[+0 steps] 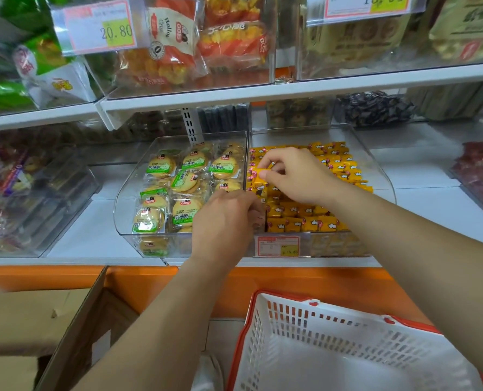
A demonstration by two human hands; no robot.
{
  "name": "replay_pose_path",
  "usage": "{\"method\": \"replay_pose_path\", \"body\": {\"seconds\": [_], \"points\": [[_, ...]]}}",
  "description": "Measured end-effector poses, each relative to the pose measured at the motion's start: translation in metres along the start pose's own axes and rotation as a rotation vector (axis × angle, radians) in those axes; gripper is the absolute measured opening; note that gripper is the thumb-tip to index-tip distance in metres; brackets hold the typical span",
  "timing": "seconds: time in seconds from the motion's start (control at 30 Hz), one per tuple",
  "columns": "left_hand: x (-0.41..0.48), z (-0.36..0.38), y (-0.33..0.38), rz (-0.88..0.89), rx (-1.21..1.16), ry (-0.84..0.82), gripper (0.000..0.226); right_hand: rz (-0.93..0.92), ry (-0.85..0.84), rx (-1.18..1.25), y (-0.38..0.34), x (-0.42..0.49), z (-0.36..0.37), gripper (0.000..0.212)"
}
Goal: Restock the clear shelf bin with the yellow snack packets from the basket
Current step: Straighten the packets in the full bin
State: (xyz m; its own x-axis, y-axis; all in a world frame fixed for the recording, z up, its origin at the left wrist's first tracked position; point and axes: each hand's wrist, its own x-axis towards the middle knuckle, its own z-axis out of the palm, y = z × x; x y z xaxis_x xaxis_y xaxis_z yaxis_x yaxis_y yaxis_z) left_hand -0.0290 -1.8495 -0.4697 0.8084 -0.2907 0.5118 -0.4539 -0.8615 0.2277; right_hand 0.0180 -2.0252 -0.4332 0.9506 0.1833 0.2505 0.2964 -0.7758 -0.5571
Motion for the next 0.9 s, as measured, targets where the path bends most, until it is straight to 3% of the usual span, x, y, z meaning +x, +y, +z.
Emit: {"method": "replay_pose_path", "body": {"seconds": [0.37, 0.47, 0.63, 0.8, 0.9], "points": [[-0.007, 0.007, 0.01, -0.005, 0.256, -0.236, 0.018, -0.001, -0.136, -0.234, 0.003, -0.002, 0.028, 0.006], [-0.004, 0.0, 0.003, -0.015, 0.144, -0.222, 0.02, -0.021, -0.103, -0.235, 0.007, -0.007, 0.028, 0.011], [-0.003, -0.015, -0.01, -0.109, -0.114, 0.067, 0.016, 0.023, -0.109, -0.254, 0.012, -0.02, 0.042, 0.016], [-0.007, -0.003, -0.015, -0.334, -0.231, -0.261, 0.032, 0.02, -0.137, -0.32, 0.005, -0.018, 0.042, 0.018], [-0.006, -0.005, -0.007, -0.295, -0.201, -0.155, 0.033, 0.001, -0.246, -0.294, 0.006, -0.027, 0.033, 0.032]]}}
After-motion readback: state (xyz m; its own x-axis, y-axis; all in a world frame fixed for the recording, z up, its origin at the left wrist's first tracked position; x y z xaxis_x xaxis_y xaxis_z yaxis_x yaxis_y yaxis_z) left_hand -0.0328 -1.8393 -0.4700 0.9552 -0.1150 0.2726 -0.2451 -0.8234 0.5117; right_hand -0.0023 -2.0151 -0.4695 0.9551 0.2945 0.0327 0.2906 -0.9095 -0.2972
